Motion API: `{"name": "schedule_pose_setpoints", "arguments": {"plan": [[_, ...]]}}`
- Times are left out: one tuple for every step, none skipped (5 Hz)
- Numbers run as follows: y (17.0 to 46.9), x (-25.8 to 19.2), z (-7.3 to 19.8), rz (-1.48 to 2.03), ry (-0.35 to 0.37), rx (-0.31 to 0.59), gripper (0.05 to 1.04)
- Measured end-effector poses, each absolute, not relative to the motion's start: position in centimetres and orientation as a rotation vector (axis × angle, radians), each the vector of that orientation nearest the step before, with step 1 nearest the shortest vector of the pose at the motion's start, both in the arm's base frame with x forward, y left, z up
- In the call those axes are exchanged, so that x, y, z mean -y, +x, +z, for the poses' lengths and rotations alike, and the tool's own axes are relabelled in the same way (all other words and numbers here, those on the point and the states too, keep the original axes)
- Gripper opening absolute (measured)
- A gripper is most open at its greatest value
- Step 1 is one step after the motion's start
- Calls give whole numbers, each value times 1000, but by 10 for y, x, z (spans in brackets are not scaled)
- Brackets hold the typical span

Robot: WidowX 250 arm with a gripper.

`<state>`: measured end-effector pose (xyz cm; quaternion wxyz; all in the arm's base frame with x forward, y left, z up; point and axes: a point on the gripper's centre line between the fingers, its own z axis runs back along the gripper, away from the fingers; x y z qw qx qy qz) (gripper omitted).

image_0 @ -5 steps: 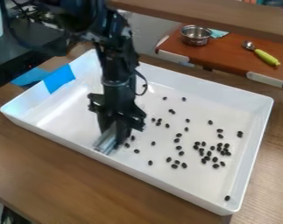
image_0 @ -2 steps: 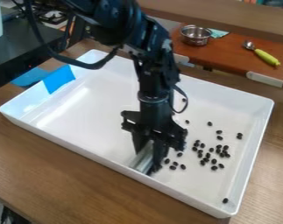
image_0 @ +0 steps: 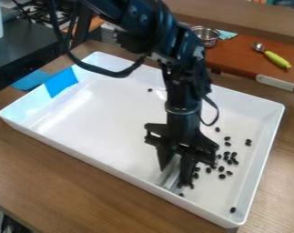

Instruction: Sweep into pile

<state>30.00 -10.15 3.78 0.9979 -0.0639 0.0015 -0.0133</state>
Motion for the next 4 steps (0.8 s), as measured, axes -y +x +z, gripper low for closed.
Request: {"name": "schedule_pose_setpoints", "arguments": {"plan": [[300, 120, 38, -25, -145, -2, 393], [297, 127, 38, -8, -159, -10, 393], [292, 129, 44, -22, -175, -33, 393], [295, 104, 71, 0, -217, -20, 393]]}}
